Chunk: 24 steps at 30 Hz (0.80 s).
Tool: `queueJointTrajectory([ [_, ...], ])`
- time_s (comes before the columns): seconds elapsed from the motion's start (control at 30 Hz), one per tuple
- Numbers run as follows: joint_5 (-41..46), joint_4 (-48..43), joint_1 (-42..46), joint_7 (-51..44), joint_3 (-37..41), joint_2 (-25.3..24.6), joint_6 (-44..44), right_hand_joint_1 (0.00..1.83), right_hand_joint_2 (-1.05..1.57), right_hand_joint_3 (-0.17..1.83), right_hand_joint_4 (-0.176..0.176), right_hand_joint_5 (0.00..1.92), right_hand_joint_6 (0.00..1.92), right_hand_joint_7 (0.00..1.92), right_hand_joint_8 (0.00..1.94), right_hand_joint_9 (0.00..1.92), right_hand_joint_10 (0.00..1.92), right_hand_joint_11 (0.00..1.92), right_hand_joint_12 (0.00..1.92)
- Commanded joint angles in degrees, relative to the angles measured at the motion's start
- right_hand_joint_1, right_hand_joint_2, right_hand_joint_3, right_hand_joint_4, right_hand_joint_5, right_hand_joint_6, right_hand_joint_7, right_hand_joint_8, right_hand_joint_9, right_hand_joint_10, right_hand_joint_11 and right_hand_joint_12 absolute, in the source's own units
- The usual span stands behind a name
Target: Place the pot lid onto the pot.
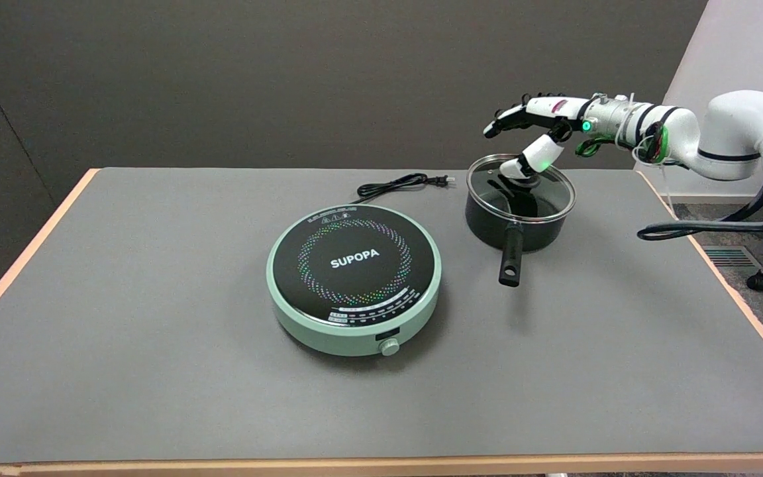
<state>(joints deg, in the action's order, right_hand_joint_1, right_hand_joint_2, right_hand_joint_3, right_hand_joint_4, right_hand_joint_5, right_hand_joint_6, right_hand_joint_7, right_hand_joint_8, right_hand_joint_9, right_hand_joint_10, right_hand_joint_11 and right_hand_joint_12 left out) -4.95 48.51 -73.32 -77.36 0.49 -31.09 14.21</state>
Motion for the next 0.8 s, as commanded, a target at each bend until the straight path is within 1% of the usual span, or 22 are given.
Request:
queueJointTrajectory([
  [0.03, -7.01, 14.57, 9.09, -0.08, 15.26, 3.45, -5.51, 0.65, 0.35, 0.94, 0.174, 0.38, 0.18, 0.28, 0.16, 0.24, 0.18, 0.17, 0.47],
  [0.17, -7.01, 16.19, 9.85, -0.58, 15.34, 2.18, -7.70, 0.63, 0.34, 0.92, 0.160, 0.34, 0.16, 0.25, 0.16, 0.21, 0.18, 0.15, 0.48],
  [0.4, -7.01, 16.35, 11.01, -7.46, 15.34, -1.21, -10.92, 0.62, 0.33, 0.90, 0.152, 0.30, 0.16, 0.22, 0.15, 0.18, 0.18, 0.14, 0.48],
  [0.5, -7.01, 15.64, 11.57, -11.76, 15.34, -2.80, -12.66, 0.61, 0.32, 0.90, 0.150, 0.28, 0.16, 0.22, 0.13, 0.17, 0.20, 0.11, 0.52],
  [0.57, -7.00, 14.88, 12.09, -14.80, 15.33, -3.88, -13.81, 0.62, 0.32, 0.90, 0.147, 0.26, 0.15, 0.20, 0.12, 0.16, 0.20, 0.11, 0.51],
  [0.6, -7.00, 14.55, 12.29, -15.90, 15.38, -4.20, -14.17, 0.63, 0.32, 0.90, 0.145, 0.25, 0.15, 0.19, 0.15, 0.16, 0.18, 0.12, 0.47],
  [0.67, -7.01, 13.60, 12.71, -17.77, 15.55, -5.25, -14.73, 0.64, 0.32, 0.89, 0.140, 0.23, 0.15, 0.17, 0.15, 0.15, 0.17, 0.12, 0.45],
  [0.7, -7.01, 13.22, 12.85, -18.22, 15.58, -5.50, -14.82, 0.62, 0.36, 0.91, 0.139, 0.18, 0.22, 0.14, 0.18, 0.10, 0.24, 0.08, 0.52],
  [0.73, -7.01, 12.86, 12.93, -18.62, 15.58, -5.82, -14.82, 0.63, 0.35, 0.91, 0.137, 0.18, 0.20, 0.14, 0.17, 0.10, 0.23, 0.08, 0.51],
  [0.77, -7.01, 12.46, 13.05, -18.78, 15.58, -6.20, -14.87, 0.64, 0.32, 0.89, 0.135, 0.21, 0.15, 0.15, 0.15, 0.14, 0.17, 0.11, 0.45],
  [0.8, -7.01, 12.25, 13.12, -18.78, 15.58, -6.38, -14.90, 0.64, 0.32, 0.89, 0.134, 0.21, 0.15, 0.15, 0.14, 0.13, 0.18, 0.11, 0.46],
])
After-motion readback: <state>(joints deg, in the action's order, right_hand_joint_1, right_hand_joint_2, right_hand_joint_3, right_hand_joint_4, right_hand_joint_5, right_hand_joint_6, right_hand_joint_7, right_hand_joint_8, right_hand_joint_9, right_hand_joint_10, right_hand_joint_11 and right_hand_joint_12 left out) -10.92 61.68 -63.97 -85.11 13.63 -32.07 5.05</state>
